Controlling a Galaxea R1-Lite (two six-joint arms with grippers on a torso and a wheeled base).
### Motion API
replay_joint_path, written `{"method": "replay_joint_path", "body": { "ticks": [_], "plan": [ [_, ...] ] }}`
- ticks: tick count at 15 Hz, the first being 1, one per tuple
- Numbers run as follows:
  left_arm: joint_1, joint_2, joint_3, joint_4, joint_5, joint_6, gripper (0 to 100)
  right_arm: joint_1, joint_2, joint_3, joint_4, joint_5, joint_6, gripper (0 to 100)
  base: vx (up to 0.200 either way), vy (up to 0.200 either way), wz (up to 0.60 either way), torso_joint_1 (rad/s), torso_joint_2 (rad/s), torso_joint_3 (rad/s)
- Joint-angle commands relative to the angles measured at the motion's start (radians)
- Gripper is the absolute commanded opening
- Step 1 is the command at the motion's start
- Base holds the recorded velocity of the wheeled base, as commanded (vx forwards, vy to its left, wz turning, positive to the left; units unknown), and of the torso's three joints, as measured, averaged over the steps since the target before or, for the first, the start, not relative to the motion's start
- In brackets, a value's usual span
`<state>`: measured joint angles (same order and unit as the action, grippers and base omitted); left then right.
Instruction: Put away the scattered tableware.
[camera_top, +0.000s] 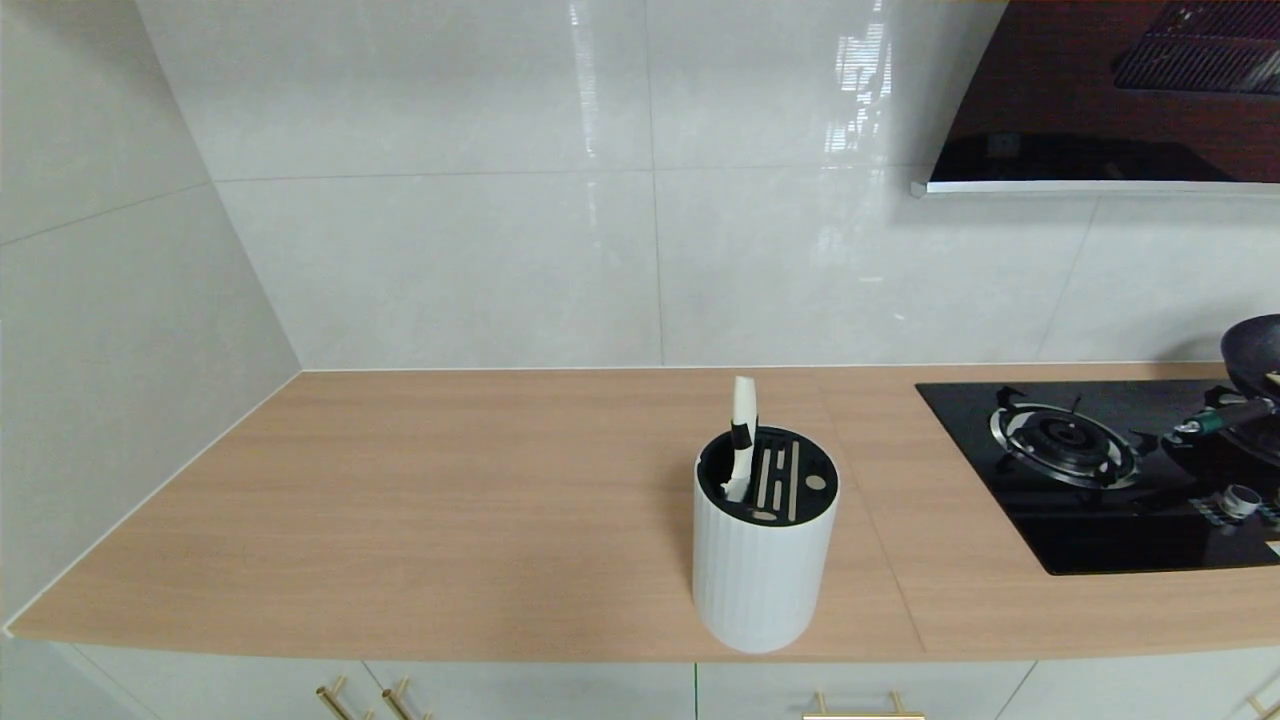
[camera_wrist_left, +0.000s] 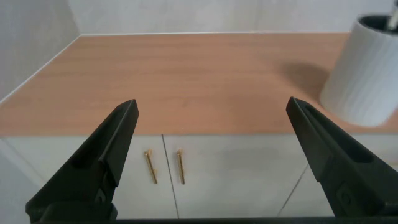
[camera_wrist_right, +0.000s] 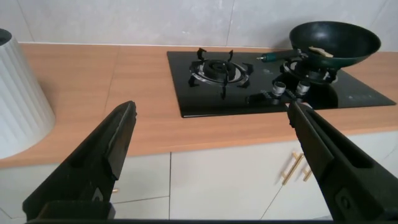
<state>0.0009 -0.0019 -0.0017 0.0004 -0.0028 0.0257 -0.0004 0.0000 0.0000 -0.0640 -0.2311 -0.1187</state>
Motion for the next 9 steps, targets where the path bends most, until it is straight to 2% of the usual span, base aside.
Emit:
{"method": "replay_joint_path", "body": {
  "ticks": [1,3,5,6,7,8,9],
  "plan": [
    [0.001,0.002,0.0,0.001,0.006,0.022,100,0.003,0.014,0.0,0.001,-0.001,0.024,100,0.0,0.0,0.0,0.0,0.0,0.0],
    [0.001,0.002,0.0,-0.002,0.006,-0.023,100,0.003,0.009,0.0,0.006,0.001,0.096,100,0.0,0.0,0.0,0.0,0.0,0.0],
    [0.001,0.002,0.0,-0.002,0.007,-0.024,100,0.003,0.002,0.0,0.01,0.001,0.139,100,0.0,0.0,0.0,0.0,0.0,0.0],
    [0.001,0.002,0.0,-0.002,0.007,-0.024,100,0.003,0.002,0.0,0.009,0.021,0.119,100,0.0,0.0,0.0,0.0,0.0,0.0],
    [0.001,0.002,0.0,-0.002,0.007,-0.024,100,0.003,0.0,0.0,0.006,0.116,0.053,100,0.0,0.0,0.0,0.0,0.0,0.0],
    [0.001,0.002,0.0,-0.002,0.007,-0.024,100,0.003,0.0,0.0,0.012,0.18,0.042,100,0.0,0.0,0.0,0.0,0.0,0.0],
    [0.001,0.002,0.0,-0.002,0.007,-0.024,100,0.003,0.0,0.0,0.012,0.322,0.047,100,0.0,0.0,0.0,0.0,0.0,0.0]
  ]
}}
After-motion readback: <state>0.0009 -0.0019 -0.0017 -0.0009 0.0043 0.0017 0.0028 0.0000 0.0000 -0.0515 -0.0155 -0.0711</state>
